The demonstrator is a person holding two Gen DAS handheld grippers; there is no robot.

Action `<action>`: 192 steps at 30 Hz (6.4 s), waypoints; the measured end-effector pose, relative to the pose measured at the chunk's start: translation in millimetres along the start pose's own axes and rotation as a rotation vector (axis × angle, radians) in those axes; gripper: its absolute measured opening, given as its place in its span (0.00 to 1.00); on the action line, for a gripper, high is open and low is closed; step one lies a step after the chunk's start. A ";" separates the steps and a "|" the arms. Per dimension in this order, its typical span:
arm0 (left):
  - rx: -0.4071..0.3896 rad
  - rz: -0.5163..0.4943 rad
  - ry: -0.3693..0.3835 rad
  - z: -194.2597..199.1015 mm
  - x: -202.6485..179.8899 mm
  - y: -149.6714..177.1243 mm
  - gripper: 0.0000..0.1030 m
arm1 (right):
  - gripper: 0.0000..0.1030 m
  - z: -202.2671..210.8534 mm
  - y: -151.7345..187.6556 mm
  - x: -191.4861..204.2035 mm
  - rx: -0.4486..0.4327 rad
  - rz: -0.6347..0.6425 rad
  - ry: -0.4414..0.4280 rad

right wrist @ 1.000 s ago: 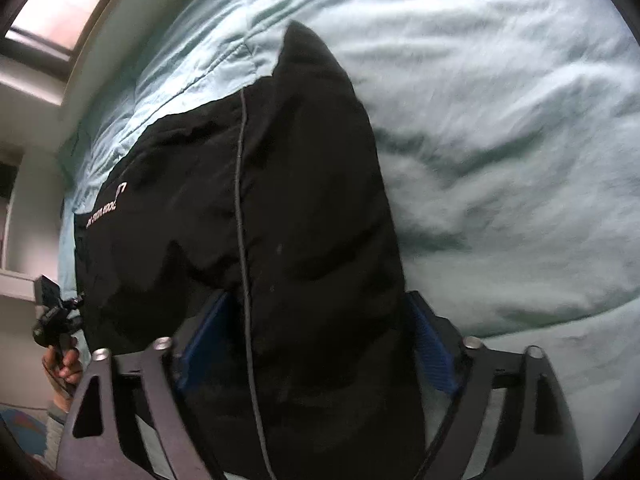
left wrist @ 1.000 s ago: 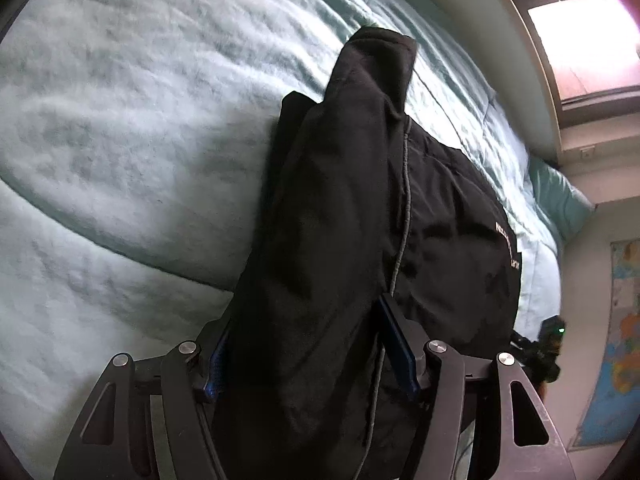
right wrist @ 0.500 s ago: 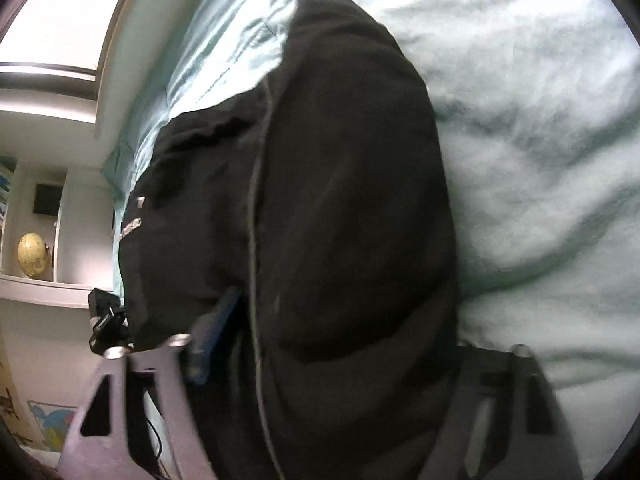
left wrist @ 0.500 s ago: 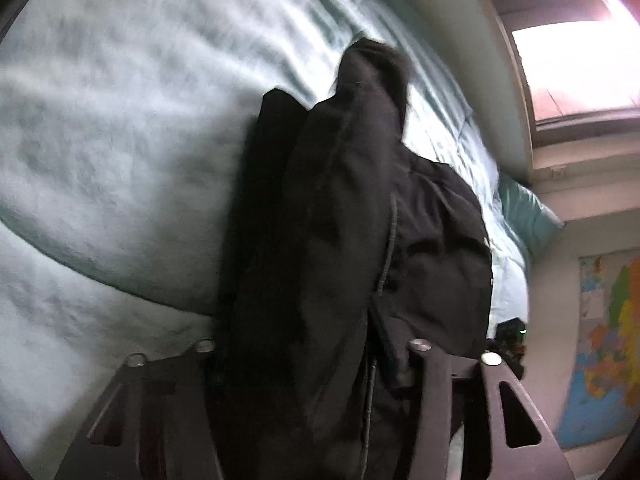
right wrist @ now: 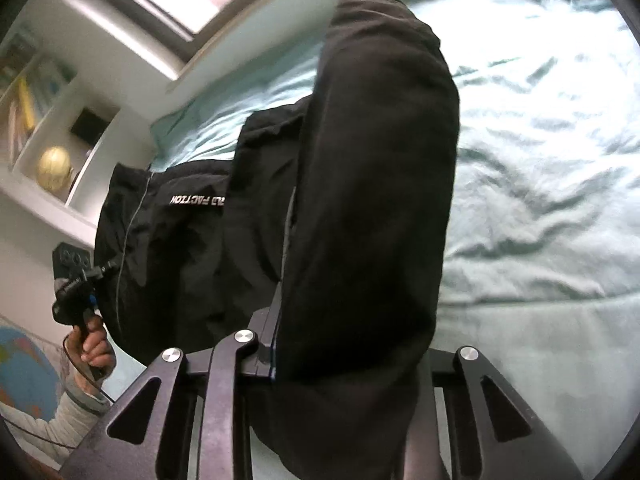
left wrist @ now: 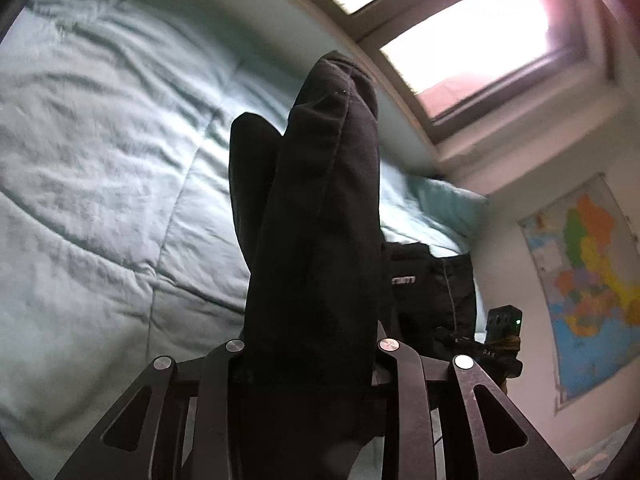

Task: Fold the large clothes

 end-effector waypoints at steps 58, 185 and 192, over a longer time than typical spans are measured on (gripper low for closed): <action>0.386 -0.053 -0.489 47.0 56.5 283.0 0.48 | 0.69 7.5 288.9 33.1 0.280 -0.067 0.501; -0.010 -0.403 -0.737 143.7 -146.5 199.6 0.54 | 0.73 114.1 205.3 184.6 0.015 -0.004 0.539; -0.030 -0.401 -0.754 144.5 -144.4 194.0 0.54 | 0.73 113.9 205.6 184.9 0.017 -0.005 0.540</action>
Point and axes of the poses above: each gripper's, at about its wrist camera, not at the fingertips, and z roughly against the way its jaws point, x to its left, y to its underside, the point moved 10 cm from there along -z, roughly the way its jaws point, and after that the axes turned 3 degrees about x, right-handed, at the moved point
